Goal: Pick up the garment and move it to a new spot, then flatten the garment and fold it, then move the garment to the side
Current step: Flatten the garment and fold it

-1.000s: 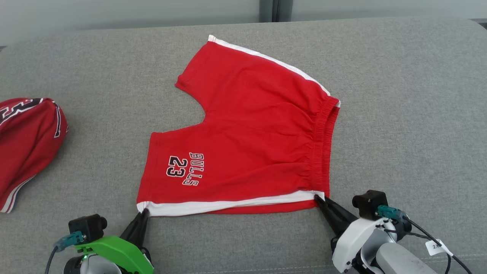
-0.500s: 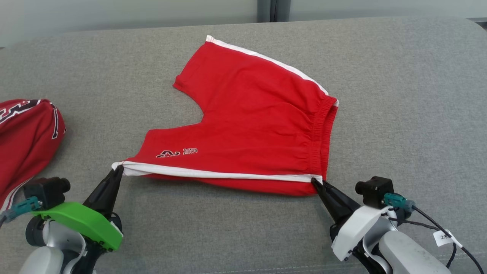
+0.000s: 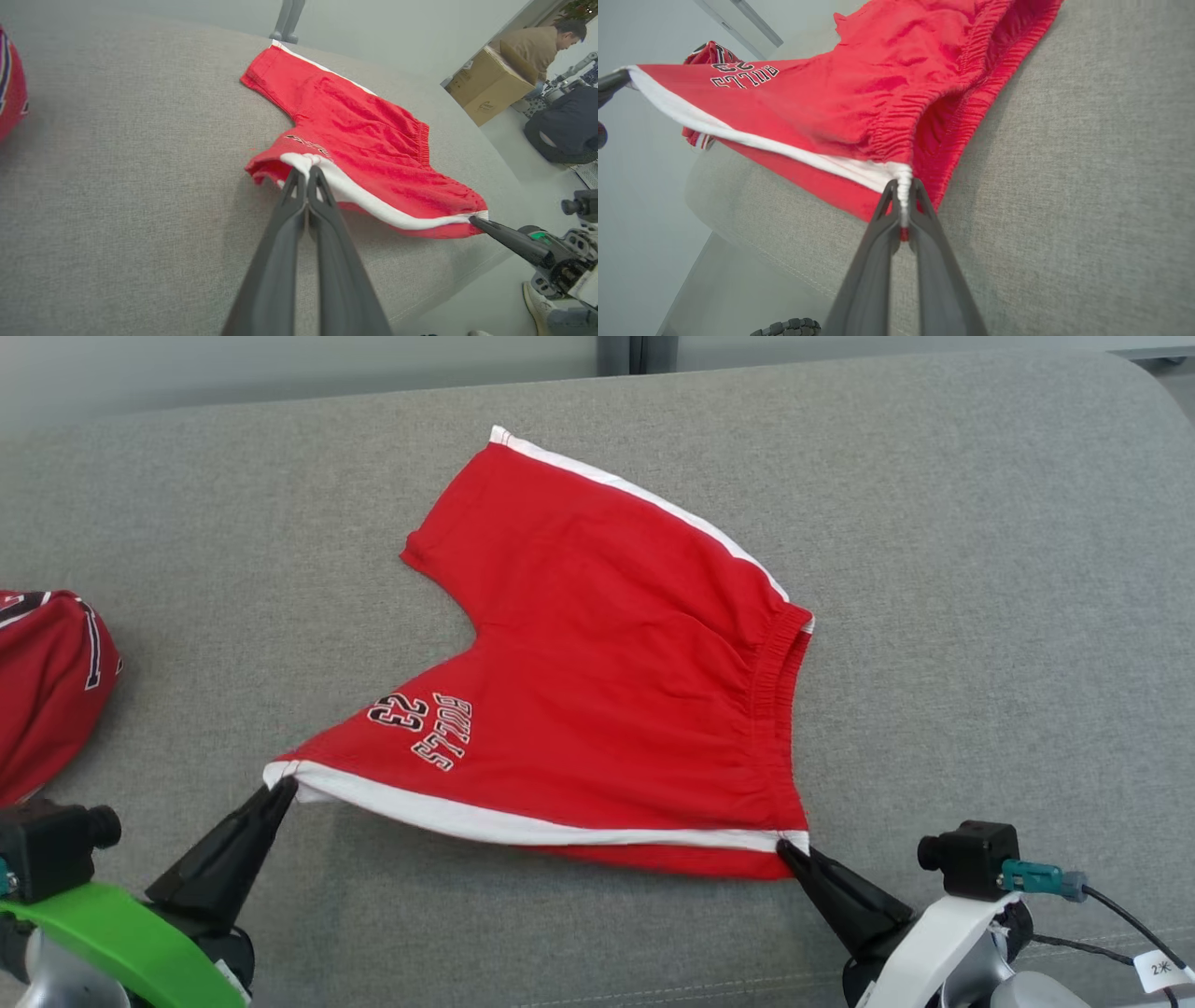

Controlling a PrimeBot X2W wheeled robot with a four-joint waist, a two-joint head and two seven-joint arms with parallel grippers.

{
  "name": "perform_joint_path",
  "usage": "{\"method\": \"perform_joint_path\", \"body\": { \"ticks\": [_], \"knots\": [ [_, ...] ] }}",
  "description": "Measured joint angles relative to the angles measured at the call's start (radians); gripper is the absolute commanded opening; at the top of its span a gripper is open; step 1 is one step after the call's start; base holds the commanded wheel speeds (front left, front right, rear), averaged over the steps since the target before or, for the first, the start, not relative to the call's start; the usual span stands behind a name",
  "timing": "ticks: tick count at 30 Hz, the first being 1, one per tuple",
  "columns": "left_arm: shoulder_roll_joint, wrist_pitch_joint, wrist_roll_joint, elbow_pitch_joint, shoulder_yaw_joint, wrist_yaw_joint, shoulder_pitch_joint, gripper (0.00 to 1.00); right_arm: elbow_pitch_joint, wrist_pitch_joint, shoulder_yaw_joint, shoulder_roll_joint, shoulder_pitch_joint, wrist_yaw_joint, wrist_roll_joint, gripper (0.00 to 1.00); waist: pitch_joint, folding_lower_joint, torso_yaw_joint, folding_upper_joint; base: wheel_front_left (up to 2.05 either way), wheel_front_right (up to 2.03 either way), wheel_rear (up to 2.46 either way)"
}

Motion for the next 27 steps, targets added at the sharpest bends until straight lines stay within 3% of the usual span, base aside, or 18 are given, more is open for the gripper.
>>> {"method": "perform_joint_path", "body": {
  "ticks": [1, 2, 10, 18, 27],
  "knots": [
    [0.016, 0.016, 0.003, -0.023, 0.005, 0.002, -0.004, 0.00, -0.017, 0.008, 0.003, -0.002, 0.001, 0.000, 0.003, 0.00, 0.006, 0.0000, -0.001, 0.0000, 0.00, 0.00, 0.00],
    [0.090, 0.116, -0.006, -0.093, 0.008, 0.012, -0.060, 0.00, -0.098, 0.026, 0.047, 0.020, -0.005, 0.000, 0.042, 0.00, 0.036, 0.0000, -0.008, 0.0000, 0.00, 0.00, 0.00],
    [0.195, 0.356, -0.047, -0.128, -0.035, 0.056, -0.289, 0.00, -0.211, 0.032, 0.073, 0.083, -0.119, 0.000, 0.126, 0.00, 0.122, 0.0000, -0.042, 0.0000, 0.00, 0.00, 0.00],
    [0.310, 0.554, -0.042, -0.116, -0.025, 0.107, -0.586, 0.00, -0.246, 0.060, 0.038, 0.081, -0.191, 0.000, 0.218, 0.00, 0.217, 0.0000, -0.101, 0.0000, 0.00, 0.00, 0.00],
    [0.323, 0.729, -0.032, -0.091, -0.123, 0.116, -0.864, 0.00, -0.251, 0.060, 0.010, 0.126, -0.296, 0.000, 0.289, 0.00, 0.331, 0.0000, -0.178, 0.0000, 0.00, 0.00, 0.00]
  ]
}}
